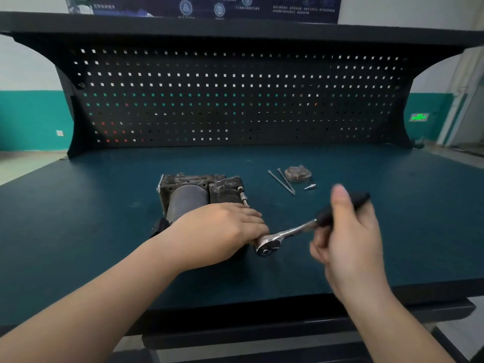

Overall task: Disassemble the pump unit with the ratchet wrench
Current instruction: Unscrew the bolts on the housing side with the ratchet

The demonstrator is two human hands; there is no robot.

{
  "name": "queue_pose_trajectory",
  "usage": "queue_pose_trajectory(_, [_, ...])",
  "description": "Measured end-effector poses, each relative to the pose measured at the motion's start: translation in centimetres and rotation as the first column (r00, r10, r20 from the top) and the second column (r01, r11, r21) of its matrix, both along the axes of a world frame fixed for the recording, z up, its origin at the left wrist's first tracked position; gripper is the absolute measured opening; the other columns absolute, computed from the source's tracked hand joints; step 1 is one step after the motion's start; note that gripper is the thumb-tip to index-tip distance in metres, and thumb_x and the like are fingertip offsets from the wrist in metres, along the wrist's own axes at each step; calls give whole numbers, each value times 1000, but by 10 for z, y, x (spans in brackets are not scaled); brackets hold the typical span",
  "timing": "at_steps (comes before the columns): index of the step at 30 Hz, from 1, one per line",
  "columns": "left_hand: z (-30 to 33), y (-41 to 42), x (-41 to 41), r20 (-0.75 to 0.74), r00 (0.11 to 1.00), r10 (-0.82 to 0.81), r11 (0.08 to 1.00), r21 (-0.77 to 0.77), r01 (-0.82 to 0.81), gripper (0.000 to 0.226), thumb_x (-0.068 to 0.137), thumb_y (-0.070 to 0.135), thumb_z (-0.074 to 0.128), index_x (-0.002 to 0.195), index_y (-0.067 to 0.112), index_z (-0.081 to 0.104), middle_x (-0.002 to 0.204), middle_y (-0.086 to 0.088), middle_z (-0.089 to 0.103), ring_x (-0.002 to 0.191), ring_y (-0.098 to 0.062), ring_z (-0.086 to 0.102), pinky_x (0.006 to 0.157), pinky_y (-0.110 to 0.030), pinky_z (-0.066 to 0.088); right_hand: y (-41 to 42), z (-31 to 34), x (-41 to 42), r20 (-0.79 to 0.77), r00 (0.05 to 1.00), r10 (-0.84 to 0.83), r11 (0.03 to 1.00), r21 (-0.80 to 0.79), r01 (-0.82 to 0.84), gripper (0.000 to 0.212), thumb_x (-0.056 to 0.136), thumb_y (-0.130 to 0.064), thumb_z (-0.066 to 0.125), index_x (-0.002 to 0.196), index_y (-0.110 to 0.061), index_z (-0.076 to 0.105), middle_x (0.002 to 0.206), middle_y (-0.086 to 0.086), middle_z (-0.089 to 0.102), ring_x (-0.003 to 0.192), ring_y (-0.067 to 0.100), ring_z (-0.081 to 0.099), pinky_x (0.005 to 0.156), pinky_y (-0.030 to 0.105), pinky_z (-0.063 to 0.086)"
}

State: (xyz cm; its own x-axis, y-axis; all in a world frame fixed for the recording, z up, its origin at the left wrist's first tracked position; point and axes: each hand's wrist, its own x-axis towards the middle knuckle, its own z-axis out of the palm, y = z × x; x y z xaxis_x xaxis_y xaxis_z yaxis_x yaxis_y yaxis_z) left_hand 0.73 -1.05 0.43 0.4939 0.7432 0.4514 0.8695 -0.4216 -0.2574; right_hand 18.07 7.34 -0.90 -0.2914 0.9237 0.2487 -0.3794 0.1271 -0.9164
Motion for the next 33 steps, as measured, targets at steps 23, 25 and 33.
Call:
queue_pose_trajectory(23, [3, 0, 1, 57, 998, 25, 991, -131, -17, 21, 81, 9, 66, 101, 4, 73, 99, -8, 74, 98, -27, 68, 90, -39, 53, -6, -8, 3, 18, 1000, -3, 1000, 24, 2, 24, 100, -42, 43, 80, -28, 44, 48, -5, 47, 35, 9, 40, 35, 21, 31])
queue_pose_trajectory(25, [3, 0, -1, 48, 999, 25, 991, -136, -18, 20, 83, 9, 63, 99, 4, 73, 103, -7, 74, 105, -26, 67, 95, -41, 50, -8, 9, 2, 207, 976, -61, 910, 413, -31, 20, 96, -50, 44, 79, -38, 42, 54, -8, 53, 45, 7, 48, 44, 23, 39])
queue_pose_trajectory(33, [1, -3, 2, 95, 994, 51, 997, -67, -45, 11, 81, 5, 64, 87, 1, 73, 87, -9, 74, 84, -25, 71, 74, -37, 56, -7, -1, -3, -36, 999, 6, 990, -144, -11, 29, 100, -42, 43, 85, -18, 44, 48, 1, 45, 30, 8, 33, 33, 19, 25])
